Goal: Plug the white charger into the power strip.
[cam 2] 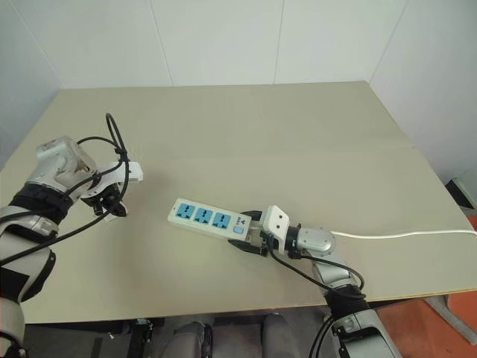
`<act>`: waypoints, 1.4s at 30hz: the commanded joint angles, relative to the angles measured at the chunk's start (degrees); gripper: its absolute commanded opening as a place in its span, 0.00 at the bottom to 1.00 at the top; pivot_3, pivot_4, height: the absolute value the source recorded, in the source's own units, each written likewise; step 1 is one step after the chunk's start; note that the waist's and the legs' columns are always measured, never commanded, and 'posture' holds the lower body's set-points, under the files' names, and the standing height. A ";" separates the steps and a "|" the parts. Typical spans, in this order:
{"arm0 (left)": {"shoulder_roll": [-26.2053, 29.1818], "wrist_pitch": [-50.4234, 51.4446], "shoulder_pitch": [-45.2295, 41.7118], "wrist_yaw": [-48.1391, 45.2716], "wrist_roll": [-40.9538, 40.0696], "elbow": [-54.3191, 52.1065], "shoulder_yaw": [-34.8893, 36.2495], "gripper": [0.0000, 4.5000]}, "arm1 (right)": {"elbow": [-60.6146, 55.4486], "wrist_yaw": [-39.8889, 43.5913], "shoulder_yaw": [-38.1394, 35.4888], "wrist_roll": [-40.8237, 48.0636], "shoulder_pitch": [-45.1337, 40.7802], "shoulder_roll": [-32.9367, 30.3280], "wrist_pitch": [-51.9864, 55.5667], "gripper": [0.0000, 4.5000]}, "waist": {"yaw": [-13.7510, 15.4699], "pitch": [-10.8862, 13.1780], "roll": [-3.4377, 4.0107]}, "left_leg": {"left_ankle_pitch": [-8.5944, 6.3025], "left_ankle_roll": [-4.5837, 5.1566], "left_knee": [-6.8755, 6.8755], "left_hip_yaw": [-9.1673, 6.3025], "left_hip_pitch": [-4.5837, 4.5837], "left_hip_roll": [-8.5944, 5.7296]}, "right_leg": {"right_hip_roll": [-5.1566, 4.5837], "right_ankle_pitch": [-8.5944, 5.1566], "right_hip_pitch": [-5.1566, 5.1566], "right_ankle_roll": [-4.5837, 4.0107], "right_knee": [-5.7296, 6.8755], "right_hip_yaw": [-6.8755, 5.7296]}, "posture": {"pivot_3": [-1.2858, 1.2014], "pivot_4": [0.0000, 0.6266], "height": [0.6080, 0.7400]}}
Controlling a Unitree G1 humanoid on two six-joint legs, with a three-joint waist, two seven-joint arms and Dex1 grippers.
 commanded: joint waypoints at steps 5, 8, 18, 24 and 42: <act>-5.00 -10.60 -5.04 -0.57 -15.74 -2.39 16.27 0.23 | -0.69 -0.53 1.03 -0.34 0.91 0.40 -0.13 0.76 | 0.35 0.00 -0.03 | -0.01 0.00 0.33 -0.10 -0.20 0.02 | 0.00 0.00 -0.02 0.00 0.01 -0.09 | 0.52 0.24 1.00; -9.66 -15.11 -0.60 0.60 -27.18 -7.87 26.56 0.23 | -0.58 -0.98 1.01 -0.77 0.70 0.08 -0.39 0.76 | 0.05 -0.01 -0.03 | -0.01 0.02 0.39 -0.04 -0.21 0.01 | -0.05 0.00 -0.02 0.00 0.02 -0.05 | 0.52 0.24 1.00; -25.99 -13.55 12.06 3.95 -46.92 -21.84 35.98 0.23 | 0.84 -0.62 0.88 -1.33 -0.46 -0.49 -1.29 0.76 | 0.22 -0.04 -0.03 | -0.02 0.03 0.51 -0.04 -0.20 -0.04 | -0.09 0.01 0.03 0.00 0.06 0.01 | 0.52 0.24 1.00; -28.24 -16.03 19.27 -1.19 -48.98 -25.63 32.13 0.23 | 1.58 0.25 1.19 -1.07 -1.08 -0.41 -1.34 0.76 | -0.07 -0.04 -0.03 | -0.02 0.03 0.47 0.02 -0.09 -0.04 | -0.07 0.02 0.06 -0.01 0.08 0.08 | 0.52 0.24 1.00; -22.06 -20.92 20.91 -8.18 -51.79 -21.93 26.66 0.23 | 3.10 12.11 1.30 4.74 -1.96 -2.00 2.34 0.76 | 0.31 -0.04 -0.02 | -0.02 0.03 0.48 -0.03 -0.10 -0.05 | -0.06 0.01 0.11 -0.01 0.01 0.05 | 0.52 0.24 1.00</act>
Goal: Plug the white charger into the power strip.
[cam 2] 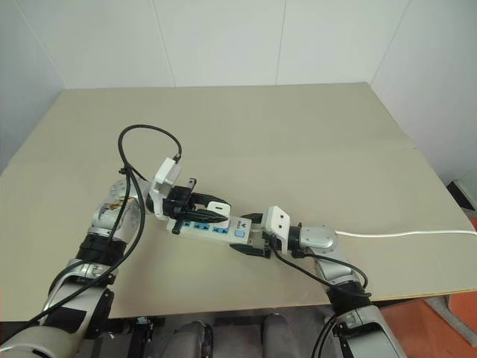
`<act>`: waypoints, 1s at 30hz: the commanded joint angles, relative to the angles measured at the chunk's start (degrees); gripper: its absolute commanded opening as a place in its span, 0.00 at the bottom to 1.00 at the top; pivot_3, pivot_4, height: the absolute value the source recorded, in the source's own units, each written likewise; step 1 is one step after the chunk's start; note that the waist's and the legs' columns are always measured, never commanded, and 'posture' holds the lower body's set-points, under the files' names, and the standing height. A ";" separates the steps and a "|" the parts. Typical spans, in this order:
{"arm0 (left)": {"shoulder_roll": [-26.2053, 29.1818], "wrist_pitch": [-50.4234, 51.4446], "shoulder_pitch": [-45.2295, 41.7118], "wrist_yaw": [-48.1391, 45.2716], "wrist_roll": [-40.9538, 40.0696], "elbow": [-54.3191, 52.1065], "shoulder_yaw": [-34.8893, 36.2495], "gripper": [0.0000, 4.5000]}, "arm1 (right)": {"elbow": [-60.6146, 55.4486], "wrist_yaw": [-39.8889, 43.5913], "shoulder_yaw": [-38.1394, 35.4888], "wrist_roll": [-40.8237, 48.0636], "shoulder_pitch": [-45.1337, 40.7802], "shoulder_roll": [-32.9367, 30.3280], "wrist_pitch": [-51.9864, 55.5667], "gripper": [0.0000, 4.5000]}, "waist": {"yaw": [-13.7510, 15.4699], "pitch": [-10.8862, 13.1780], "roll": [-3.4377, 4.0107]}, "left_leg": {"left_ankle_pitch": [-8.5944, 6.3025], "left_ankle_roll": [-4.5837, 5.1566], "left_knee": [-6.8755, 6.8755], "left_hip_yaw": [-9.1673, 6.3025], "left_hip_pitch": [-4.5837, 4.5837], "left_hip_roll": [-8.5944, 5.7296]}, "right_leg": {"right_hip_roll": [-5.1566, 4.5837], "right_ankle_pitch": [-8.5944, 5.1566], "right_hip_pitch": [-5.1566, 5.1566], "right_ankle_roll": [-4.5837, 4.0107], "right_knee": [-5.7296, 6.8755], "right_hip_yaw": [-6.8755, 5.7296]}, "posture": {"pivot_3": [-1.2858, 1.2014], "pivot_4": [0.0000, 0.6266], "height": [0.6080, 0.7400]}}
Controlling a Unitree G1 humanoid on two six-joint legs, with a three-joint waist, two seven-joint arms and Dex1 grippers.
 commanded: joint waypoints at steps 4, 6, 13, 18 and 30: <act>1.78 -0.02 0.29 -0.38 -2.94 -2.38 -0.13 0.23 | 0.65 6.59 0.96 3.16 0.13 -0.51 1.67 0.76 | 0.09 0.00 0.00 | 0.00 0.00 0.00 0.00 -0.01 0.00 | 0.00 0.00 0.00 0.00 0.00 -0.01 | 0.52 0.24 1.00; 2.39 0.46 0.59 -0.38 -3.37 -3.00 -0.05 0.23 | 0.96 9.07 1.51 3.40 -0.06 -0.86 1.58 0.76 | 0.07 0.00 0.00 | 0.00 0.00 0.00 0.00 0.00 0.00 | 0.00 0.00 0.00 0.00 -0.01 -0.01 | 0.52 0.24 1.00; 2.65 2.16 2.27 0.44 -4.11 -6.37 0.82 0.23 | 6.96 11.14 2.72 -0.41 -2.15 -0.46 -5.02 0.76 | 0.06 0.00 0.00 | 0.00 0.00 0.00 0.00 0.02 0.00 | 0.00 0.00 0.02 0.00 0.00 -0.01 | 0.52 0.24 1.00; 3.61 4.44 4.61 1.09 -5.14 -10.58 1.41 0.23 | 12.94 9.22 3.02 -2.96 -4.83 0.51 -10.42 0.76 | -0.42 0.00 -0.01 | 0.00 0.00 -0.05 0.01 0.53 0.04 | 0.04 0.00 0.47 0.00 -0.04 0.00 | 0.52 0.24 1.00; 4.26 6.59 5.62 1.63 -5.09 -12.55 1.96 0.23 | 17.82 11.72 3.08 -2.29 -7.14 0.68 -11.14 0.76 | -0.38 0.00 0.00 | 0.01 -0.01 -0.10 -0.04 1.03 0.09 | 0.14 0.12 0.94 -0.14 -0.03 0.03 | 0.52 0.24 1.00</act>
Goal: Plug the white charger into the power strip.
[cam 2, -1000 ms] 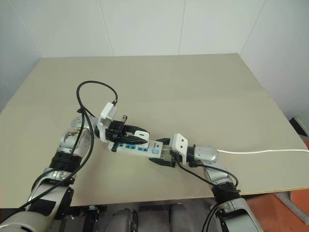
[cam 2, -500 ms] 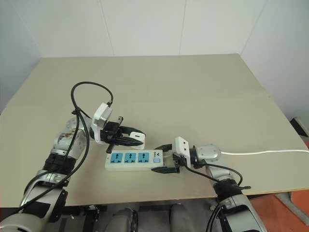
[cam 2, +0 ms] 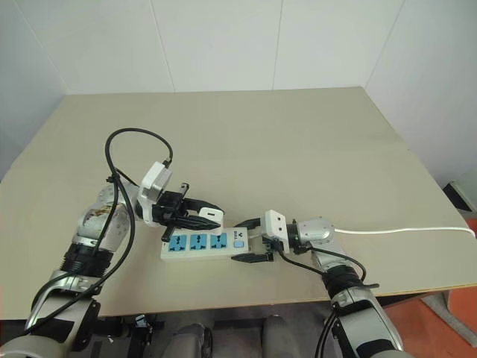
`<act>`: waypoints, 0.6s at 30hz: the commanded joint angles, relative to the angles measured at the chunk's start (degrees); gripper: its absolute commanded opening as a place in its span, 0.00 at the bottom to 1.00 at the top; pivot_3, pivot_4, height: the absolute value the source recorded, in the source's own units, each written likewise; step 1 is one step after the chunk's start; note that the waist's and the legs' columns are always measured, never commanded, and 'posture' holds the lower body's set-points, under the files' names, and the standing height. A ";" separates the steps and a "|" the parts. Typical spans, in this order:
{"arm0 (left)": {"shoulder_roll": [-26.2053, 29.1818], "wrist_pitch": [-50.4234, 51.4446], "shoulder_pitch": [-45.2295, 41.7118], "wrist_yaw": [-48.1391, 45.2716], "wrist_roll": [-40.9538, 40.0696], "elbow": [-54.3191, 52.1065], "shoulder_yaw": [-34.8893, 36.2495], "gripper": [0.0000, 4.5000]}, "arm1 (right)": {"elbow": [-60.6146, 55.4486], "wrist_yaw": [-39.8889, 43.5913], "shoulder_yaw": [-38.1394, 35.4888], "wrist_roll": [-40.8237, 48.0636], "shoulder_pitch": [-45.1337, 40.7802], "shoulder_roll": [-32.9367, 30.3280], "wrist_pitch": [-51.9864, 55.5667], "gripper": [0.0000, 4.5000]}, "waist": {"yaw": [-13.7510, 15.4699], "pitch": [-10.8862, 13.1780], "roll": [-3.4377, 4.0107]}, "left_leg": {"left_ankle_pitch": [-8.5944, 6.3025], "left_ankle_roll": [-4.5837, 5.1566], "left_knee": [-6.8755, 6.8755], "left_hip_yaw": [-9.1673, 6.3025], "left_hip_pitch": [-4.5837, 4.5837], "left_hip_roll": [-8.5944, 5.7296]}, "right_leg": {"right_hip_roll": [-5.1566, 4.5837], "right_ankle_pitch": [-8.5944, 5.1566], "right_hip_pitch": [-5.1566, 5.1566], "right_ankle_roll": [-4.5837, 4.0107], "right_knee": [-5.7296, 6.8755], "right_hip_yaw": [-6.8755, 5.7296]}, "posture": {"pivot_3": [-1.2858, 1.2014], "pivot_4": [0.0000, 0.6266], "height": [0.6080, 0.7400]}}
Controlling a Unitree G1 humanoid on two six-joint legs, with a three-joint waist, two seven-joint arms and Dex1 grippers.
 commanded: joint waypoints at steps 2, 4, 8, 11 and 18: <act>0.67 0.35 0.45 -0.10 -1.18 -1.62 1.15 0.23 | 1.71 0.91 1.30 -1.92 0.80 -0.78 2.22 0.76 | 0.04 0.00 0.00 | 0.00 0.00 0.00 0.00 -0.01 0.00 | 0.00 0.00 0.00 0.00 -0.01 0.00 | 0.52 0.24 1.00; 0.50 0.03 0.55 -0.03 -0.81 -1.35 0.99 0.23 | 1.52 1.25 1.31 -1.78 0.92 -0.81 2.83 0.76 | 0.11 0.00 0.00 | 0.00 0.00 0.00 0.00 -0.01 0.00 | 0.00 0.00 0.00 0.00 -0.02 0.00 | 0.52 0.24 1.00; 0.42 -0.15 1.02 0.04 -0.59 -1.60 0.86 0.23 | 1.12 1.29 1.07 -1.44 1.11 -0.63 4.72 0.76 | 0.16 0.00 0.00 | 0.00 0.00 -0.01 -0.01 -0.01 0.00 | 0.00 0.00 0.00 0.00 -0.02 -0.01 | 0.52 0.24 1.00; 0.46 0.09 1.09 0.12 -0.73 -1.89 0.93 0.23 | 1.15 0.91 0.91 -1.61 1.28 -0.50 4.82 0.76 | 0.17 0.00 0.00 | 0.00 0.00 -0.01 -0.01 -0.03 0.00 | -0.01 0.00 0.00 0.00 -0.05 -0.01 | 0.52 0.24 1.00; -0.11 -0.23 1.58 0.91 -0.68 -2.09 0.90 0.23 | 1.32 -0.64 0.44 -1.77 1.66 -0.20 4.83 0.76 | 0.18 0.00 0.00 | 0.00 0.00 -0.02 -0.01 -0.03 0.00 | 0.00 0.00 -0.01 0.00 -0.06 -0.01 | 0.52 0.24 1.00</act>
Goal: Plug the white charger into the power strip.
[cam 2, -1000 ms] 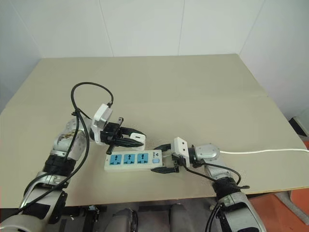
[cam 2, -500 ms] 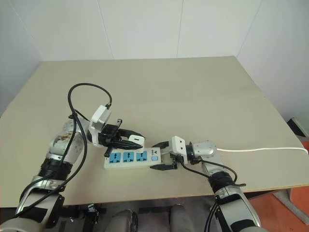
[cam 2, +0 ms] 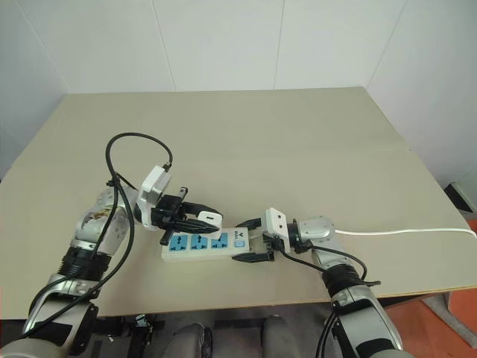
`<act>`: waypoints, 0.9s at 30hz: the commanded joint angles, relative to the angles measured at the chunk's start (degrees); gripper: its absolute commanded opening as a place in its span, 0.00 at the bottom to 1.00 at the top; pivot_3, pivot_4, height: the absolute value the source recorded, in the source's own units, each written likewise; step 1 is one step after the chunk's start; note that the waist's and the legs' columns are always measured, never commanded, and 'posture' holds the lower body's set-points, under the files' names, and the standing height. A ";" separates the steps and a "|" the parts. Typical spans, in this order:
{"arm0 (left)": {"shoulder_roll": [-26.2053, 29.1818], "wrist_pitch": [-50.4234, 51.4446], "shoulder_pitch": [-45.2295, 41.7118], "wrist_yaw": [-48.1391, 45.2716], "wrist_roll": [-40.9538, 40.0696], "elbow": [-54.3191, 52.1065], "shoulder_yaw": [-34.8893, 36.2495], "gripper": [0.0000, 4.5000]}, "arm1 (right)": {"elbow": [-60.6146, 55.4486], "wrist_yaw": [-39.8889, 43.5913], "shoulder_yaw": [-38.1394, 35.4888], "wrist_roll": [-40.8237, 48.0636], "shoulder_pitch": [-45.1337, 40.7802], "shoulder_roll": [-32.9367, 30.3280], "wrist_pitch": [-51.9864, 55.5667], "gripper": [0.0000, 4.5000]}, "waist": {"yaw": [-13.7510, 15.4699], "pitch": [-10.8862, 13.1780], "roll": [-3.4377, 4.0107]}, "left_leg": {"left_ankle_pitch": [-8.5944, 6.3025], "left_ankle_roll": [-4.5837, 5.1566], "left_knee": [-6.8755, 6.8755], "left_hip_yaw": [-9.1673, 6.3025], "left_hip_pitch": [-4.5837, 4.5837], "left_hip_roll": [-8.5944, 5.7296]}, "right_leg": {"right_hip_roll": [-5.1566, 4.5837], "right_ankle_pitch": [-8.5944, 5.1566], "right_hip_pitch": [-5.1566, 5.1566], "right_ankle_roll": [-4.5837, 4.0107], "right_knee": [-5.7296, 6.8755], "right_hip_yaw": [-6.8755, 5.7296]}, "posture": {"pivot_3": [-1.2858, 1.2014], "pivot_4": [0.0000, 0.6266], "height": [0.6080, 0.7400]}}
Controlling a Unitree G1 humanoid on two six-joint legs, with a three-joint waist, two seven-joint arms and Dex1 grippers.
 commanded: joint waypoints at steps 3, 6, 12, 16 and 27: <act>-1.22 -1.49 1.48 1.68 -0.67 -2.02 0.84 0.23 | 1.54 -1.92 0.65 -2.13 1.88 -0.15 1.31 0.76 | -0.03 0.00 0.00 | 0.00 0.00 0.00 0.00 0.00 0.00 | 0.00 0.00 0.00 0.00 0.00 0.00 | 0.52 0.24 1.00; -2.14 -4.47 3.08 2.15 0.73 -0.84 0.53 0.23 | 1.40 -2.19 0.61 -2.16 2.21 -0.22 1.38 0.76 | -0.03 0.00 0.00 | 0.00 0.00 0.00 0.01 0.01 0.01 | 0.00 0.00 0.00 0.00 0.00 0.01 | 0.52 0.24 1.00; -2.88 -8.56 4.73 2.40 2.59 0.89 0.03 0.23 | 1.00 -2.64 0.50 -2.11 2.61 -0.44 1.68 0.76 | 0.03 -0.01 -0.01 | 0.00 0.00 0.00 0.01 0.01 0.01 | 0.00 0.01 0.01 -0.01 0.00 0.00 | 0.52 0.24 1.00; -3.71 -11.62 5.51 2.86 4.00 2.24 -0.28 0.23 | 0.74 -2.61 0.42 -2.08 2.75 -0.60 1.98 0.76 | 0.03 -0.01 -0.01 | 0.00 0.00 0.00 0.01 0.00 0.01 | 0.00 0.01 0.01 -0.01 -0.04 0.00 | 0.52 0.24 1.00; -4.96 -14.62 6.41 4.13 5.24 3.70 -0.46 0.23 | 0.04 -2.09 0.58 -2.11 2.84 -1.02 3.19 0.76 | 0.27 -0.01 -0.01 | 0.00 0.00 -0.02 0.00 0.00 0.01 | -0.01 0.01 0.01 -0.01 -0.06 0.00 | 0.52 0.24 1.00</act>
